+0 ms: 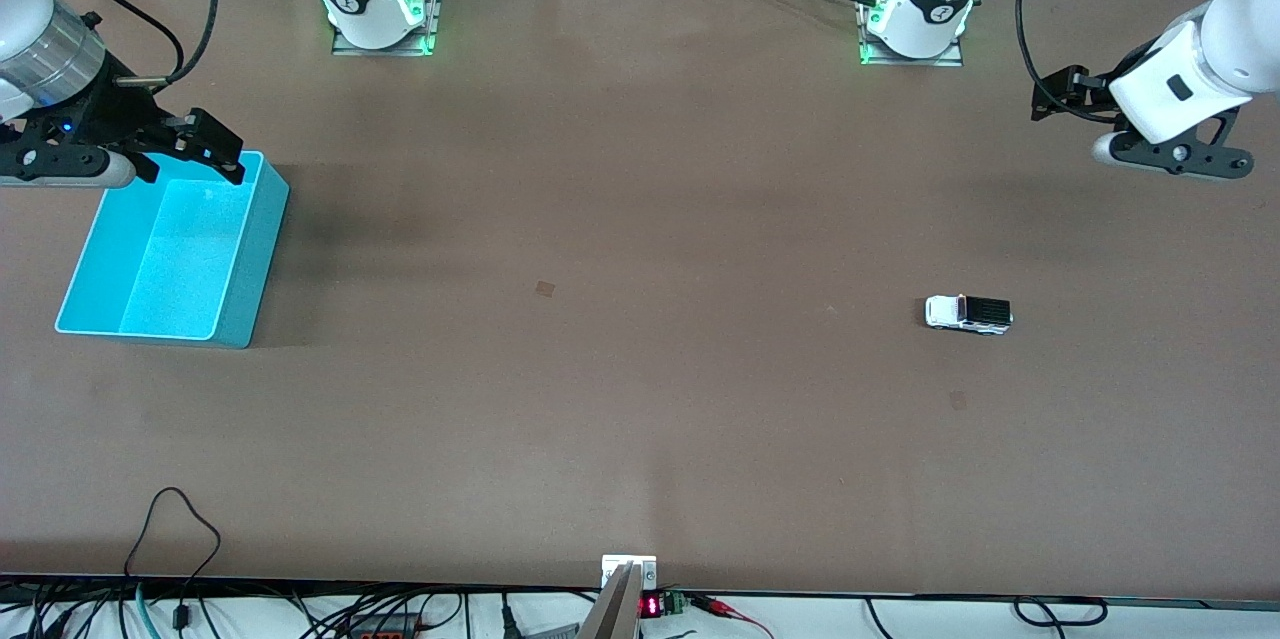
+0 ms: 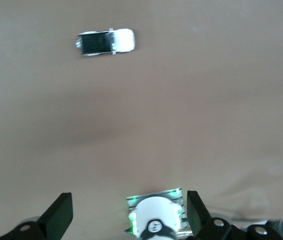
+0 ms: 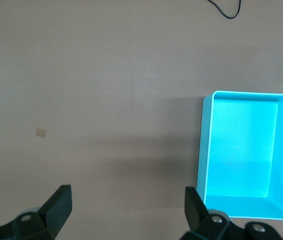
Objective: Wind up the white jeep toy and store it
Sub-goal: 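Lower the left gripper down over the white toy jeep, then close the left gripper on the white toy jeep, then drag the jeep backward along the table with the left gripper to wind it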
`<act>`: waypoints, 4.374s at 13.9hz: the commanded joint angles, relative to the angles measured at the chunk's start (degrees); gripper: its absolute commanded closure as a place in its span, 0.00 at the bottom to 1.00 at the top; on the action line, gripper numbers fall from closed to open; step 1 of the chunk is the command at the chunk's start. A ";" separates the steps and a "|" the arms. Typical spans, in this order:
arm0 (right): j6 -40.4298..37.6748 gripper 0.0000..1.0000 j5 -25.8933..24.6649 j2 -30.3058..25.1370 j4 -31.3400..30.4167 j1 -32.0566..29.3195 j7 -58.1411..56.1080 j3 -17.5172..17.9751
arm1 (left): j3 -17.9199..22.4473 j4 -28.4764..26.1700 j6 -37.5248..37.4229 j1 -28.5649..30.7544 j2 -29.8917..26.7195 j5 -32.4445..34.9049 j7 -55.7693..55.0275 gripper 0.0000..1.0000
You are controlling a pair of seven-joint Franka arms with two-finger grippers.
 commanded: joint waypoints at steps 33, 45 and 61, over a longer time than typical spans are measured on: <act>-0.99 0.00 -0.30 -0.03 0.86 0.81 0.38 0.17 | -0.19 -23.57 68.91 6.46 27.28 9.38 81.85 0.50; -0.99 0.00 -0.22 -0.03 0.77 0.81 0.38 0.17 | -0.19 -23.04 68.47 7.60 28.78 9.20 76.85 0.84; -0.91 0.00 -0.30 -0.03 0.86 1.16 0.46 0.17 | 0.25 -17.86 68.30 23.76 34.49 9.47 96.44 0.83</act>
